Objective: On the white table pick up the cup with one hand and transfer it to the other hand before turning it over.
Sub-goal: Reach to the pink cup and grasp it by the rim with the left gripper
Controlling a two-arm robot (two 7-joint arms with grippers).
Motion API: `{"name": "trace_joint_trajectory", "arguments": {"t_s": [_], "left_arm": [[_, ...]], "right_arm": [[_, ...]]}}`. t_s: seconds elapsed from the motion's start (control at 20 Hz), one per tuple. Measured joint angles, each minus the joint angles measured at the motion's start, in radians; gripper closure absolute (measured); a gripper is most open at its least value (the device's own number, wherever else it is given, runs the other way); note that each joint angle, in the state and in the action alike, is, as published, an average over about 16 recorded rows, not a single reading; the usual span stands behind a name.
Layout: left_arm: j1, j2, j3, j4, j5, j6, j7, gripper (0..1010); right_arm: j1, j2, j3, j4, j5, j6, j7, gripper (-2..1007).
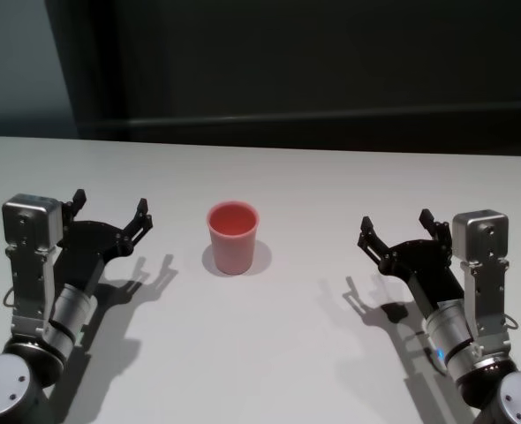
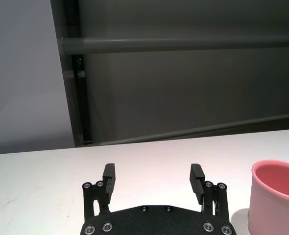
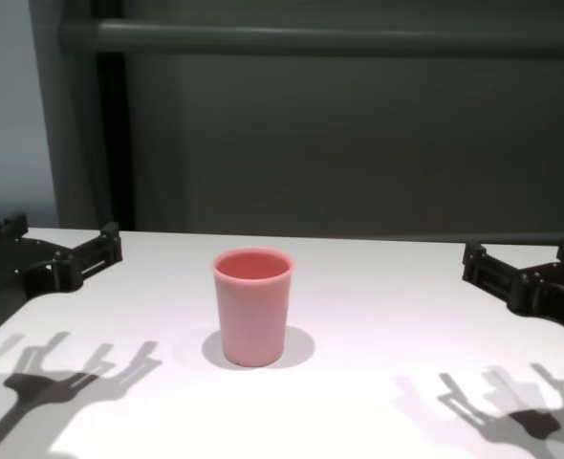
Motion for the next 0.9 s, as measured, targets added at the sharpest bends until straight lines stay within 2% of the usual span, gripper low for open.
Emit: {"name": "trace_joint_trajectory", "arguments": {"t_s": [0.45, 0.9], "left_arm": [[-0.033, 0.024, 0.008, 0.017, 0.03, 0.02, -0.041, 9], [-0.083, 0.083, 0.003, 0.016, 0.084, 0.068, -0.117, 9]], "right_arm": [[0.0, 0.0, 0.0, 0.0, 0.0, 0.0, 0.0, 3], [0.0, 0.0, 0.0, 0.0, 0.0, 0.0, 0.0, 3]]}}
